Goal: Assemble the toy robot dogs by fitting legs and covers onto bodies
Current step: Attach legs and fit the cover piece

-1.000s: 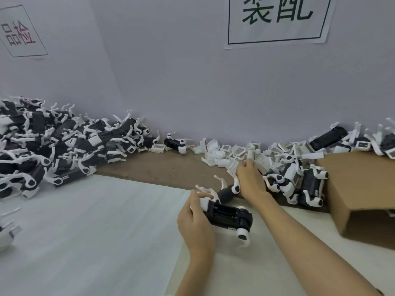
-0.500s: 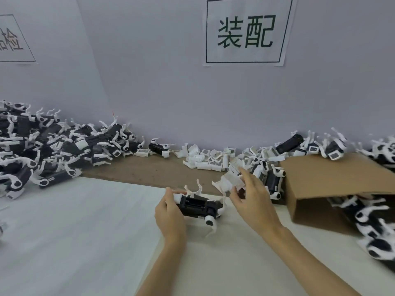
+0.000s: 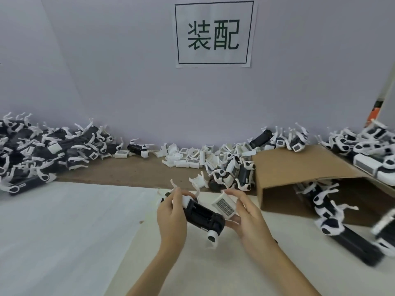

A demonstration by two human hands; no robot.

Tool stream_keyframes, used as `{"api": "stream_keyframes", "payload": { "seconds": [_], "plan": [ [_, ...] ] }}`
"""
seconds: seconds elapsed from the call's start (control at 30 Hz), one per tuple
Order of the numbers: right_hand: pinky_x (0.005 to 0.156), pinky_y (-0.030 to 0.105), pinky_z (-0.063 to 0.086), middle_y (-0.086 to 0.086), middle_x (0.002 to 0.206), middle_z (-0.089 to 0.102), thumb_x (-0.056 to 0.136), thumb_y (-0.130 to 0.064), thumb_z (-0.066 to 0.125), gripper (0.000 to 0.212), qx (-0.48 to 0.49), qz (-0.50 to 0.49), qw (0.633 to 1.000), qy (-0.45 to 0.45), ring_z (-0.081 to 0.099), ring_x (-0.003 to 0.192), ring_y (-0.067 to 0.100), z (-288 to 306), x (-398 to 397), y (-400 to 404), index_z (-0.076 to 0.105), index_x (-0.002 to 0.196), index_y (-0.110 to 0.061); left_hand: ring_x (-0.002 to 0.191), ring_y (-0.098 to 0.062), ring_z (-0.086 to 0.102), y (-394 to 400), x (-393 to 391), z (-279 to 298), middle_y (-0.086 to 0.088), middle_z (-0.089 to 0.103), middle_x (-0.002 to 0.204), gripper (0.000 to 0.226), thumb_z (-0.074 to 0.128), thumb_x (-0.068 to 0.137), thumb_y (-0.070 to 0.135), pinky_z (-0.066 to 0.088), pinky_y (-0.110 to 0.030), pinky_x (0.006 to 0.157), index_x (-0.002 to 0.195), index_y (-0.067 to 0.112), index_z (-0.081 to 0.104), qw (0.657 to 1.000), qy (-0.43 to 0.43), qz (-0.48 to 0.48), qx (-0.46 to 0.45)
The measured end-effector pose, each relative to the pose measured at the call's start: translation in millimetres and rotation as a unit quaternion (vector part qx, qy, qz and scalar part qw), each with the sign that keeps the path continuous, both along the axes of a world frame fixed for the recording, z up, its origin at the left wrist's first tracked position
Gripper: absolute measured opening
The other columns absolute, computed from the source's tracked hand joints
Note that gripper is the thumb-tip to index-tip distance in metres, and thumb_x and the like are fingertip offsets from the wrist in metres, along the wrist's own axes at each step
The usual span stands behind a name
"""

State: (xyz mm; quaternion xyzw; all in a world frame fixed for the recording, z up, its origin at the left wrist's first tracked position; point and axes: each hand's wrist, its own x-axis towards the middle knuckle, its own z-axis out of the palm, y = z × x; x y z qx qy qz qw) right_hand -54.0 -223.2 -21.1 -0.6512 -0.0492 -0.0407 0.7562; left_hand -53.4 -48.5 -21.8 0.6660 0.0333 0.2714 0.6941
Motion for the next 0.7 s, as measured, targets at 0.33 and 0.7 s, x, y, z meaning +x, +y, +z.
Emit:
{"api": "stream_keyframes", "payload": {
  "seconds": [0.33,0.7],
  "plan": [
    [0.075,0.03,0.06,-0.004,0.084,0.07,0.103,0.011,0.032,0.054,-0.035,-0.01,0.998,-0.042,0.066,0.089,0.022,6.1,6.4,-17.8,0.075,0.079,-0.01,0.092,-0.034,0.068,4.1,6.4,-3.1,-0.006,0.077,0.084,0.056,0.041,0.115,0.034,0.049,-0.045,0.089,0.076,0.013,0.075,0.998,0.027,-0.037,0.035],
    [0.087,0.03,0.06,-0.002,0.101,0.077,0.091,-0.048,0.062,0.034,-0.084,-0.043,0.99,-0.108,0.073,0.1,0.016,8.2,1.3,-1.2,0.073,0.114,-0.025,0.071,-0.009,0.057,-0.1,1.7,2.6,0.003,0.066,0.072,0.051,0.037,0.101,0.06,0.039,-0.019,0.066,0.078,0.031,0.072,0.992,0.013,-0.065,0.105]
  ]
}}
